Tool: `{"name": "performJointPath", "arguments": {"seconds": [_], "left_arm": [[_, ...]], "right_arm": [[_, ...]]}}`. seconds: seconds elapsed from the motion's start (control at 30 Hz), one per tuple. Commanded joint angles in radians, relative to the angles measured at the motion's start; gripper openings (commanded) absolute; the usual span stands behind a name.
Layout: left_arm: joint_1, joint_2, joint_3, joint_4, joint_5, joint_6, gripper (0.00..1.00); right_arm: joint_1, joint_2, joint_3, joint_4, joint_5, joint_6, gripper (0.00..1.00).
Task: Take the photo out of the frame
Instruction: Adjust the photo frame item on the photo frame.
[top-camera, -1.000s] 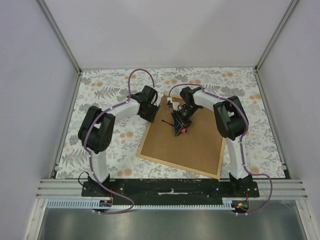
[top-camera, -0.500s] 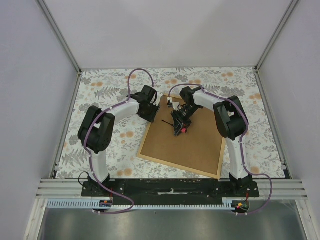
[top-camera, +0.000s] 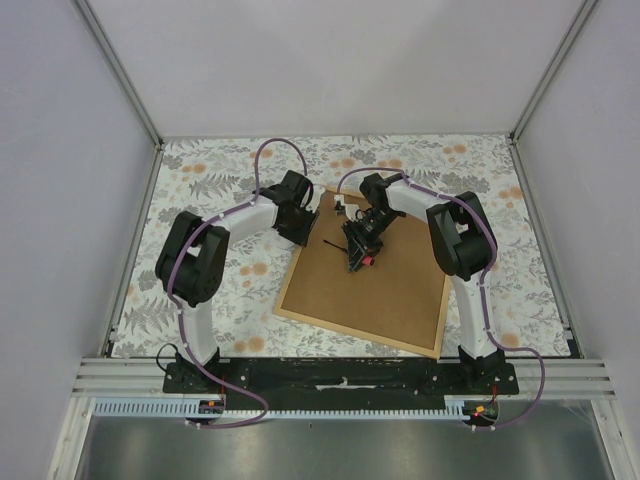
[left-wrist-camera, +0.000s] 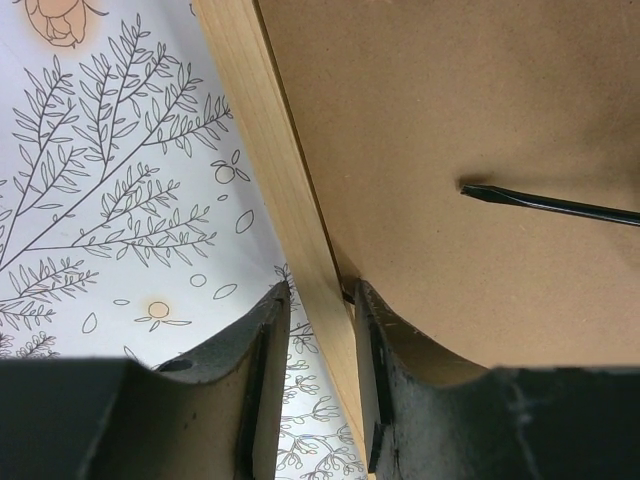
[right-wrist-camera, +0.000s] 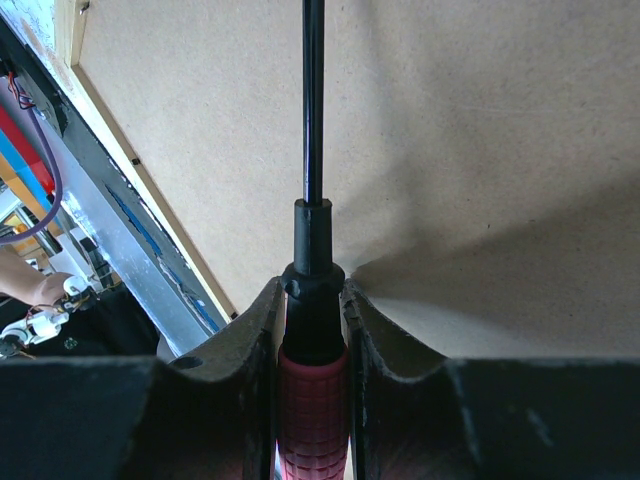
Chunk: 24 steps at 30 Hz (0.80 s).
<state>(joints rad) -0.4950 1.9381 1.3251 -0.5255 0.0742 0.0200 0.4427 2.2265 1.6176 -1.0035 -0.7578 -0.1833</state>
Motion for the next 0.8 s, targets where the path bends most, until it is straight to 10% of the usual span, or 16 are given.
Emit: {"name": "performJointPath", "arguments": {"seconds": [0.0, 0.23, 0.77], "left_arm": [[0.004, 0.041, 0.011, -0.027, -0.050, 0.037, 0.36], [-0.002, 0.084, 0.028, -0.016, -0.103, 0.029, 0.02], [0.084, -0.065, -0.139, 0.111, 0.107, -0.037, 0.02]], "right_arm": [[-0.001, -0.042, -0.004, 0.013, 0.000, -0.007, 0.00], [0.001, -0.033, -0.012, 0.016, 0.000, -0.007, 0.00], [0.004, -0.024, -0.015, 0.016, -0.015, -0.008, 0.00]]}}
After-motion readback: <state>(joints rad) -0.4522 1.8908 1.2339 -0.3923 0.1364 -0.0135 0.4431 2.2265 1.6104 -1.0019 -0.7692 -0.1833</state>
